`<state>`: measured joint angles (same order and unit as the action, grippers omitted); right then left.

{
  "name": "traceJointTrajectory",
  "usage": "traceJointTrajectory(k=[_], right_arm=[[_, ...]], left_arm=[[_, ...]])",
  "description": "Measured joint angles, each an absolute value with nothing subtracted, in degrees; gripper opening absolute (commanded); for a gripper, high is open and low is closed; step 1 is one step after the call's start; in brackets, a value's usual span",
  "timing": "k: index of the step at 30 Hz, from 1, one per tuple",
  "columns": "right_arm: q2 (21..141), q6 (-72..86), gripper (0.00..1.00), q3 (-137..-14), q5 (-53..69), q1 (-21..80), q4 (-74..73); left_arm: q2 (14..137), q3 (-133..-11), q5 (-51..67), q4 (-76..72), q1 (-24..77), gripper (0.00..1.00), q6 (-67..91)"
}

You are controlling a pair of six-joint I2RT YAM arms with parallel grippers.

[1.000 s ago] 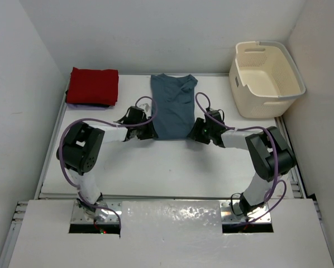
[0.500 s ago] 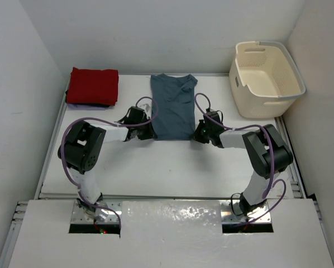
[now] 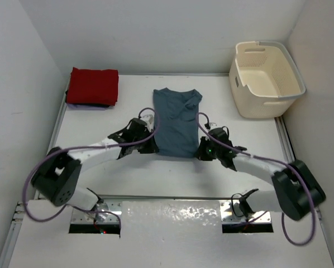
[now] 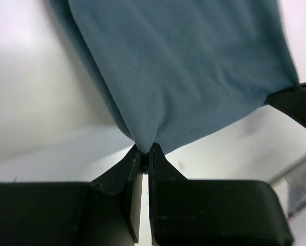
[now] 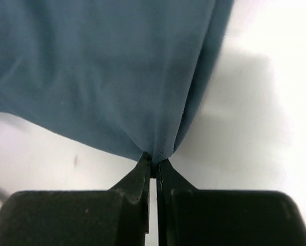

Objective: Fold and stack the t-shirts
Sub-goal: Fold the long partially folded tshirt into a neat square

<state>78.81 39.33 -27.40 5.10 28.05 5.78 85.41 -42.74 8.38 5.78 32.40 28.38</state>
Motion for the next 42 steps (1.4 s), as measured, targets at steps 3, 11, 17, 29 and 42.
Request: traceJointTrajectory(k=[3,11,17,29,42], right_arm=[[68.51,39.07,0.0,-24.95,3.53,31.44,-0.27],[47.55,40.99,0.0,-25.19,1.34,35.53,-13.5],[50.02,38.35,0.0,-35.38,-1.26,35.77,-19.03],[67.11,31.38,0.0,-52.1,-5.65,30.79,-18.52],[83.94,29.78,0.0,-62.54,2.48,22.26,-14.87]], left_arm=[[76.66,-40.01,7.94,9.58,34.37,0.0,30.24],[59.81,-37.82,9.21,16.36,35.29,0.0,33.67],[60.36,-41.89,7.86,19.03,35.29,0.0,33.74],[73.25,-56.82,1.96,18.39,29.95,0.0,32.25],[88.79,-68.01,5.65,14.41,23.0,0.0,28.49]])
